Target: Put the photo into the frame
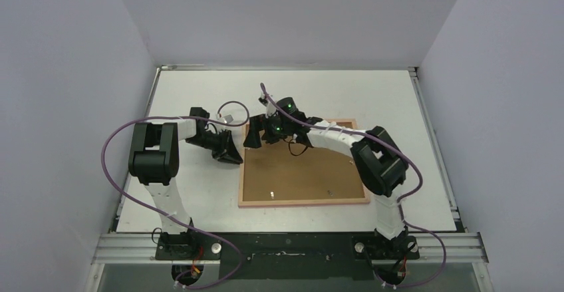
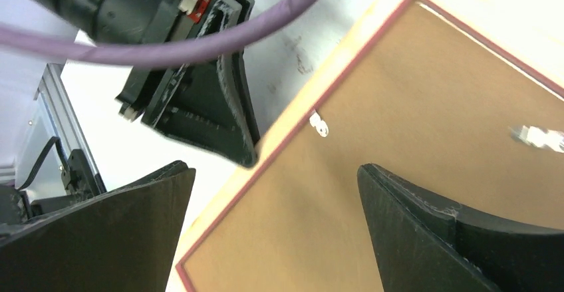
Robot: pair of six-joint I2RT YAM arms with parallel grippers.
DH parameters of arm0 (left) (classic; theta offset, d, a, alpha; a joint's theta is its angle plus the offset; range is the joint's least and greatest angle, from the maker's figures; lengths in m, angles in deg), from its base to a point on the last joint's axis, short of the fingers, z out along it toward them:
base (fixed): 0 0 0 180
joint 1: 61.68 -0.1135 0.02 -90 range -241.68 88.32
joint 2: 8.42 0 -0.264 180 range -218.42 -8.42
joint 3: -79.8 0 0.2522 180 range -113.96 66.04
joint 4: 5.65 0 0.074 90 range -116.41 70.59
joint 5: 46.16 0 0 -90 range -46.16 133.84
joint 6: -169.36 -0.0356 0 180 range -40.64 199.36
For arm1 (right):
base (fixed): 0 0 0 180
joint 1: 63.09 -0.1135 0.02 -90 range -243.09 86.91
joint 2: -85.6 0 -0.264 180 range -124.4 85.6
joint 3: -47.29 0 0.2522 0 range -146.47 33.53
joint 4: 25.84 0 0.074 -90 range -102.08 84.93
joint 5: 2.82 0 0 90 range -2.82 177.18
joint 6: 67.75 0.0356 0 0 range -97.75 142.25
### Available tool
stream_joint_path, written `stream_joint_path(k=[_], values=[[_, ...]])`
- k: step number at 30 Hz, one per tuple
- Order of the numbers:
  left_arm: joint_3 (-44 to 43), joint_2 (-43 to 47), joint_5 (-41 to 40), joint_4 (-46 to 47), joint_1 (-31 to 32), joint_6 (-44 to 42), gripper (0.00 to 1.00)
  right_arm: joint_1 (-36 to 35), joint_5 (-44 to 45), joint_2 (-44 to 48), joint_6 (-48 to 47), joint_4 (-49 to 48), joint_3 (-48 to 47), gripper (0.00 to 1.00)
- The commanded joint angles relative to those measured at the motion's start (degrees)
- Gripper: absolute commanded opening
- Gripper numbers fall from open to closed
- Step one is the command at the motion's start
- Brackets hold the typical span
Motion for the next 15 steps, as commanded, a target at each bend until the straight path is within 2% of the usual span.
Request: stream_joint_path(k=[1, 4, 9, 15], values=[[-2.3, 0.9, -3.5, 0.6, -0.4, -1.5, 0.17, 0.5, 7.4, 14.5, -1.8, 6.5, 7.1, 1.00], [-2.5, 1.8, -3.0, 0.1, -0.4, -1.4, 0.17, -0.7, 8.8, 21.4, 1.1, 8.1, 16.1, 1.00], [-2.6, 1.8, -3.1, -0.3, -0.4, -1.7, 0.17, -3.9, 9.9, 29.7, 5.3, 8.6, 25.8, 1.00], [-1.6, 1.5, -3.8, 0.5, -0.4, -1.6, 0.17, -8.0, 8.3, 29.0, 8.4, 5.8, 28.8, 1.00]])
